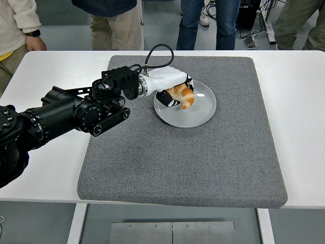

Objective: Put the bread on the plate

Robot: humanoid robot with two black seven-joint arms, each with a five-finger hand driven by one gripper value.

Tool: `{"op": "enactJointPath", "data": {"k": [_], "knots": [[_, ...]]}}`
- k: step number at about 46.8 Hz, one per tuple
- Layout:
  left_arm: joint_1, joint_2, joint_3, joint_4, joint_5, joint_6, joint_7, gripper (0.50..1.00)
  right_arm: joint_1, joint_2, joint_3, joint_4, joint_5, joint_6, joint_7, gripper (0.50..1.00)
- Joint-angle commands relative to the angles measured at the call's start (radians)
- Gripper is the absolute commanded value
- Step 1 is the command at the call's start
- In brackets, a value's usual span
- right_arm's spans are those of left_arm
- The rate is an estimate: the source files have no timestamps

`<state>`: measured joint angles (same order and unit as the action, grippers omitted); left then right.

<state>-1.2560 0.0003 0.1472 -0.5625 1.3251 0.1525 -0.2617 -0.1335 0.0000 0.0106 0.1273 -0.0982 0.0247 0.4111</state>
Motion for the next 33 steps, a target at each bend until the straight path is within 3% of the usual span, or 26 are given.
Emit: {"op": "enactJointPath", "data": {"k": [1, 33], "knots": [[0.0, 0.0, 0.022, 0.012, -0.009, 0.01, -0.007, 0.5, 0.0, 0.0, 0.0, 0.0, 0.0, 0.0, 0.0, 1.0], [0.018, 0.0, 0.023, -0.056, -0.027, 0.048, -0.042, 0.5, 0.0, 0.0, 0.0, 0.0, 0.0, 0.0, 0.0, 1.0]]}}
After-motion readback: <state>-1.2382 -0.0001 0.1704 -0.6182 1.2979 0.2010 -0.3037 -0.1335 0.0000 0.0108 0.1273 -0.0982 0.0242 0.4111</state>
